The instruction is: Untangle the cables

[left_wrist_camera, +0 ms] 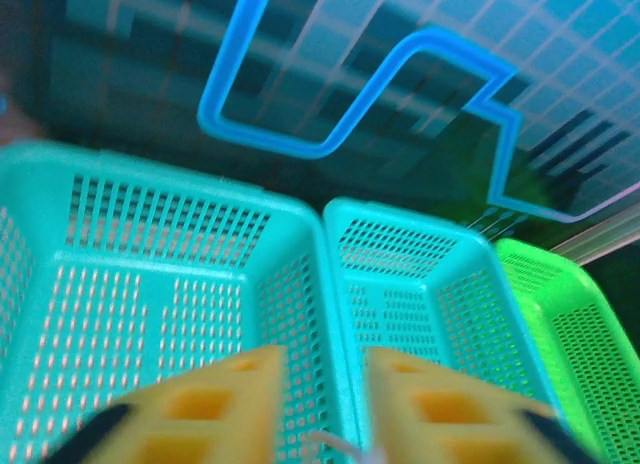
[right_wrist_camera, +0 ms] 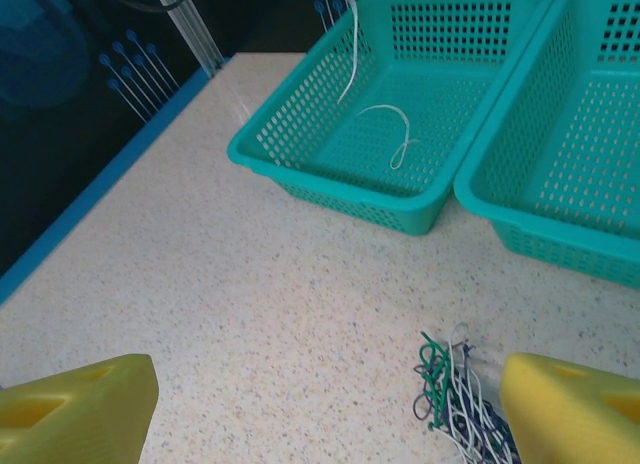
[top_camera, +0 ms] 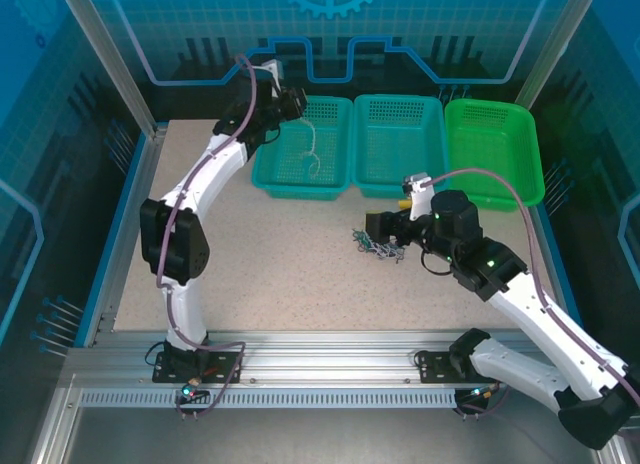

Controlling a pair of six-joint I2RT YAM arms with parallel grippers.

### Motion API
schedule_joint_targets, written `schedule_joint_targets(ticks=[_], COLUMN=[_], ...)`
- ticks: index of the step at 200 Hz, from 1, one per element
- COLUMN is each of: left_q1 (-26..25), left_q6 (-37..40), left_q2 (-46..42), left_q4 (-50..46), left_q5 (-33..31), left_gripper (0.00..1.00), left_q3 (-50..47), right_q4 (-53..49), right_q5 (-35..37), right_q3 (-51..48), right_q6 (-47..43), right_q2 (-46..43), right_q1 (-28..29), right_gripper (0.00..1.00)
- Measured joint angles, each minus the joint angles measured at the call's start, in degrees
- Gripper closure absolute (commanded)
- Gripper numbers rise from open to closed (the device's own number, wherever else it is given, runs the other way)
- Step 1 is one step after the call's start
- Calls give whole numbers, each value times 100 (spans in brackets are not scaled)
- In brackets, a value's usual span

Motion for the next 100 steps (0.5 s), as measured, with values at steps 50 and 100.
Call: schedule_joint_targets(ticks=[50, 100], left_q1=[-9, -592], left_q6=[22, 11], left_q2=[-616, -2986], left_q4=[63, 426], left_q5=[-52, -13], left_gripper=[40, 40], left_q3=[-938, -2806], right_q4=[-251, -278], right_q5=[68, 66], right_q3=[105, 103], right_q6=[164, 282], right_q2=[540, 1469], right_q1=[-170, -573], right_gripper=[10, 11])
